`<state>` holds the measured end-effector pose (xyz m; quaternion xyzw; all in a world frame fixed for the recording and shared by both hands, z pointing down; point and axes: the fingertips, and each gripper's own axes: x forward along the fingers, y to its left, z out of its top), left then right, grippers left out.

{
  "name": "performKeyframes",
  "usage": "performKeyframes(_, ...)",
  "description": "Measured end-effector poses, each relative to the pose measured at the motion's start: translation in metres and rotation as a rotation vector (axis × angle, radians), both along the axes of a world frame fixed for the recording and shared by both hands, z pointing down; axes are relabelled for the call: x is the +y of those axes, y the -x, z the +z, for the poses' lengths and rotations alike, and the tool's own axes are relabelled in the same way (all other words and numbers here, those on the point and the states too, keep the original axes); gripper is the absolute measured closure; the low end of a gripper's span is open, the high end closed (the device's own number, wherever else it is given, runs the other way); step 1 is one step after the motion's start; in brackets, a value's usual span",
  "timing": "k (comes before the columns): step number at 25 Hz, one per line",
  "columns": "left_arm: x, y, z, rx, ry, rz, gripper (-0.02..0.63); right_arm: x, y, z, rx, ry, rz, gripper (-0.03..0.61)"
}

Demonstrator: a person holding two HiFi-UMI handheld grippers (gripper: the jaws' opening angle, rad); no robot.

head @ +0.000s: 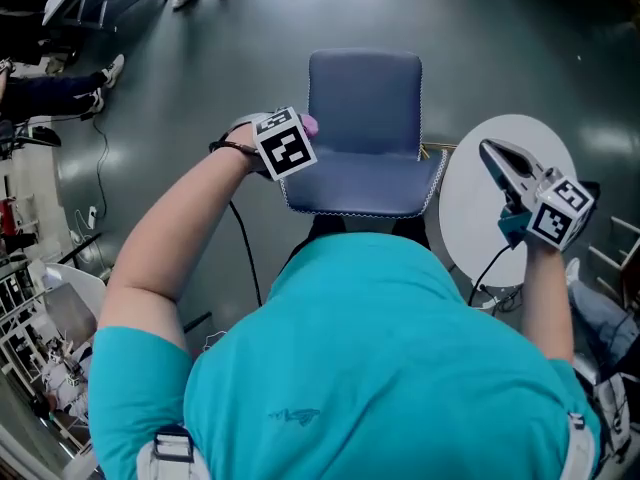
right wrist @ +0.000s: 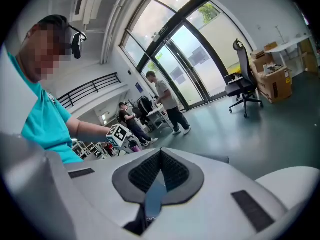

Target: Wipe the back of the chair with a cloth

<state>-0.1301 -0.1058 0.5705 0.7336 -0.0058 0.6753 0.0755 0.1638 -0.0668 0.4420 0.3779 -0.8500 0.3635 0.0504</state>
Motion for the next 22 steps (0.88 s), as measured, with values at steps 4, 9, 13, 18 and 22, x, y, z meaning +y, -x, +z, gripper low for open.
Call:
performKeyframes(4, 0.002, 0.051, 0.038, -0.093, -0.005, 0.049, 0.554, -0.01, 0.026, 0.009, 0.011, 0.027, -0.049, 0.58)
performKeyframes(9, 0.003, 0.076, 0.07, -0.149, 0.008, 0.118, 0.554, -0.016, 0.043, 0.022, 0.027, 0.062, -0.07, 0.58)
performKeyframes(13, 0.009, 0.084, 0.088, -0.214, 0.023, 0.222, 0.554, -0.014, 0.046, 0.029, 0.036, 0.08, -0.076, 0.579)
performKeyframes(18, 0.019, 0.098, 0.112, -0.301, 0.078, 0.317, 0.554, -0.012, 0.041, 0.037, 0.032, 0.096, -0.065, 0.58)
performKeyframes(22, 0.031, 0.109, 0.124, -0.332, 0.158, 0.305, 0.554, -0.009, 0.037, 0.044, 0.024, 0.106, -0.047, 0.58)
